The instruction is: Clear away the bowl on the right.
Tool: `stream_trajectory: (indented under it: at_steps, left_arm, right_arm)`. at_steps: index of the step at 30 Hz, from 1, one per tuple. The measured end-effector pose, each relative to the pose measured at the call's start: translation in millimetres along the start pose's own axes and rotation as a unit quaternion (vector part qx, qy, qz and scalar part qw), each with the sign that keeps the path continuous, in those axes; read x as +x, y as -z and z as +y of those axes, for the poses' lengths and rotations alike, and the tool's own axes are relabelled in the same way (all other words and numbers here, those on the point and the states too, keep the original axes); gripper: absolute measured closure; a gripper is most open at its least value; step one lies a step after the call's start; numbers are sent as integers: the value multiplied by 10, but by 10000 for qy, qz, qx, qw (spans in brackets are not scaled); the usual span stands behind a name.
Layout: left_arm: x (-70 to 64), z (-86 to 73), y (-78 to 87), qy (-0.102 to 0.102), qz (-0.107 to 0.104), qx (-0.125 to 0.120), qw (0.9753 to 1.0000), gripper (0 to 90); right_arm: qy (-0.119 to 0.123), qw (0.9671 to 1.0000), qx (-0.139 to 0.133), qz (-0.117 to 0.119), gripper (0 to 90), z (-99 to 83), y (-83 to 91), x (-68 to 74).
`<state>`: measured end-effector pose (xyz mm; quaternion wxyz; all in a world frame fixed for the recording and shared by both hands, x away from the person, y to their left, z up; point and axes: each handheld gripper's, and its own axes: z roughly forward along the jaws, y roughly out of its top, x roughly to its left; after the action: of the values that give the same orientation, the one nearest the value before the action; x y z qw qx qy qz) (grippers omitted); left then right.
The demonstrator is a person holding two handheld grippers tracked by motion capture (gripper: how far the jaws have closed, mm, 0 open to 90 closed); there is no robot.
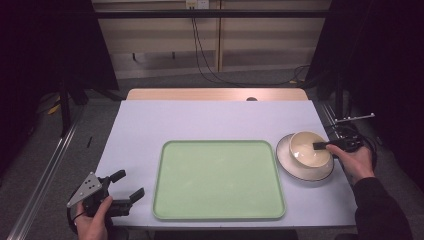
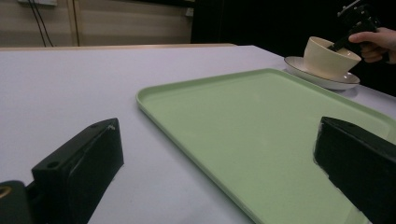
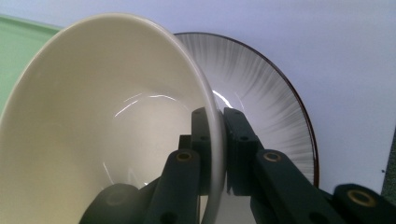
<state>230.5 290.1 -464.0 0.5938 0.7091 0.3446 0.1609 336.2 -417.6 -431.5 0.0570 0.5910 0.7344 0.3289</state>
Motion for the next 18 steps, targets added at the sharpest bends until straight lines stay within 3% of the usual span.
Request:
stream_trajectory:
  at_steps: [5, 11, 18]
  left_arm:
    - [-1, 0, -2, 6, -5, 0, 10000, 15]
    - [1, 1, 1, -15, 7, -1, 10000, 15]
    - [-3, -1, -3, 12, 12, -10, 10000, 15]
  right_arm:
    - [113, 9997, -197, 16, 840, 15, 63, 37]
    - [134, 9995, -262, 68, 841, 31, 105, 67]
    - [123, 9984, -552, 95, 841, 47, 230, 61]
